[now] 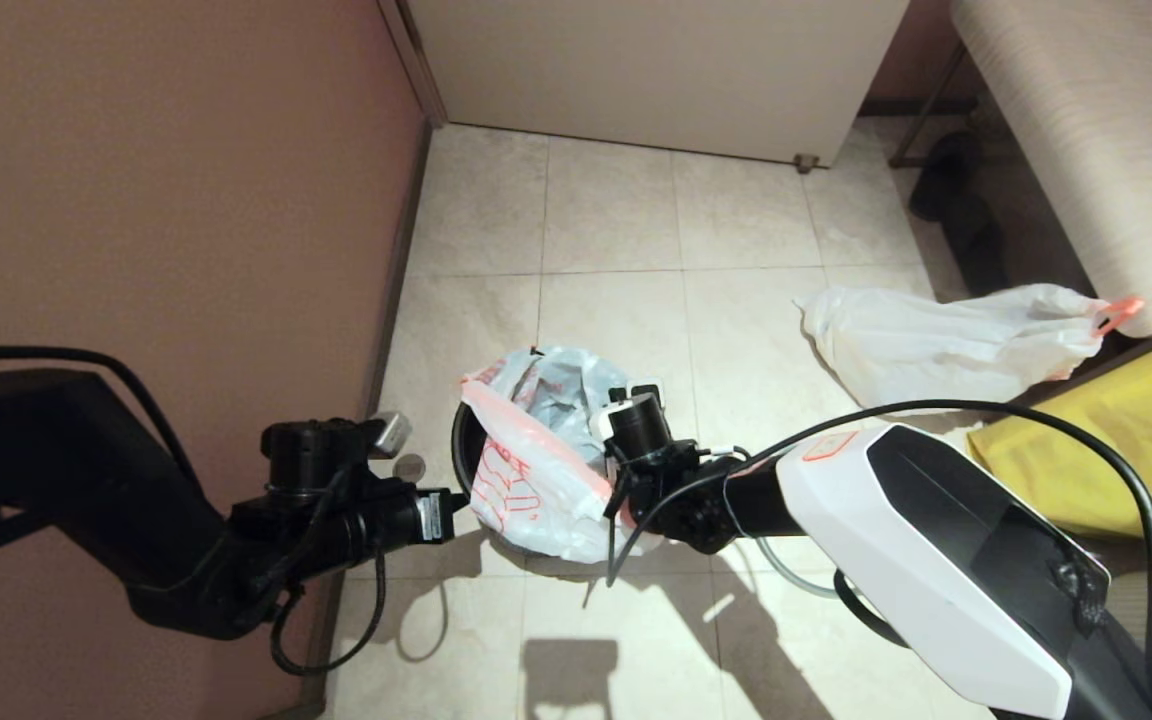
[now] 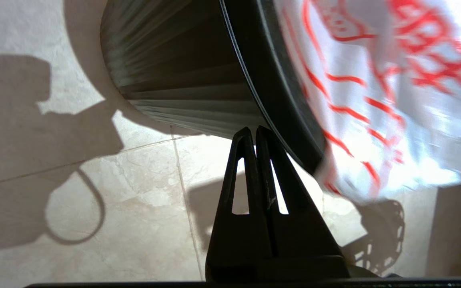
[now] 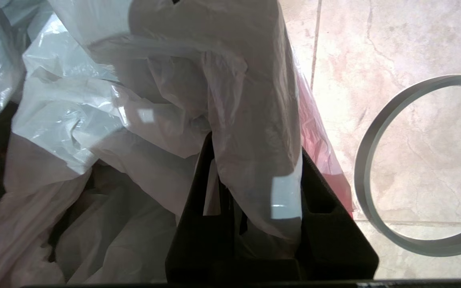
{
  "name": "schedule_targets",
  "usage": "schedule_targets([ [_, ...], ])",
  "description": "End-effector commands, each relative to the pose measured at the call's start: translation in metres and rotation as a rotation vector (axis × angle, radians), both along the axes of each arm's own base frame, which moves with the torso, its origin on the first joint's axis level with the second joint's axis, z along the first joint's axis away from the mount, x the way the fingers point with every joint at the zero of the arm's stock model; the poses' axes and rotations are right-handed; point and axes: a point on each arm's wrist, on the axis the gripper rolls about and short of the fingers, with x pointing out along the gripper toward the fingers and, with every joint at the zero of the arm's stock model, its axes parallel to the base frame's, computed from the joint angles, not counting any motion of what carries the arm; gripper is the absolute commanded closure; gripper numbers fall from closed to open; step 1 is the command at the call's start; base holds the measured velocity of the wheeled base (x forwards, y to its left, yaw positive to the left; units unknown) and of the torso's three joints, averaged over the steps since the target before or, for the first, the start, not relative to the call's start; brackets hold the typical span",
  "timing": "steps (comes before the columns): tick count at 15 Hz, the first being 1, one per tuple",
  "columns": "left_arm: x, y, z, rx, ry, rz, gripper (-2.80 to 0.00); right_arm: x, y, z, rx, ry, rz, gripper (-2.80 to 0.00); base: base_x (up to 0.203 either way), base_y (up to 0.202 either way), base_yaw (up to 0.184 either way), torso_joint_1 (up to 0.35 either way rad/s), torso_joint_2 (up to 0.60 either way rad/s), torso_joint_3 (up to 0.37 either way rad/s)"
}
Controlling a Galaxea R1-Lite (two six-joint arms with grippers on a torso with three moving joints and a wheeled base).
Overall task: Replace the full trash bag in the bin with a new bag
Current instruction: Put the new garbage bag on the trash can
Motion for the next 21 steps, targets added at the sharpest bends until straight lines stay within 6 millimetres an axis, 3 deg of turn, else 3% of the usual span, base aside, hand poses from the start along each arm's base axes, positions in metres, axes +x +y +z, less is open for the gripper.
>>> schedule_targets([
  [1,-0.016,0.002,0.045,-0.030,-0.105,-0.017,0.00,-0.004,0.004,0.002,-0.007,-0.001,0.012,0.00,0.000,0.000,0.000,0.000,0.00,0.000],
  [3,-0.033,0.003,0.075,-0.049,-0.106,-0.052,0.00,-0.009,0.009,-0.002,-0.016,0.009,0.024,0.00,0.000,0.000,0.000,0.000,0.00,0.000],
  [5,-0.034,0.002,0.086,-0.073,-0.085,-0.048,0.00,-0.016,0.014,-0.010,-0.032,0.028,0.040,0.00,0.000,0.000,0.000,0.000,0.00,0.000],
  [11,-0.015,-0.002,0.065,-0.061,0.009,-0.005,0.00,-0.017,0.019,-0.019,-0.041,0.033,0.042,0.00,0.000,0.000,0.000,0.000,0.00,0.000],
  [12,-0.011,-0.003,0.059,-0.052,0.047,-0.003,-2.80,-0.013,0.017,-0.018,-0.034,0.025,0.036,0.00,0.000,0.000,0.000,0.000,0.00,0.000],
  [16,0.005,-0.006,0.035,-0.033,0.155,0.019,-2.80,-0.012,0.019,-0.018,-0.030,0.020,0.035,0.00,0.000,0.000,0.000,0.000,0.00,0.000],
  [21,0.019,-0.008,0.039,-0.132,0.123,0.103,-2.80,-0.027,0.030,-0.025,-0.043,0.037,0.068,0.00,0.000,0.000,0.000,0.000,0.00,0.000],
])
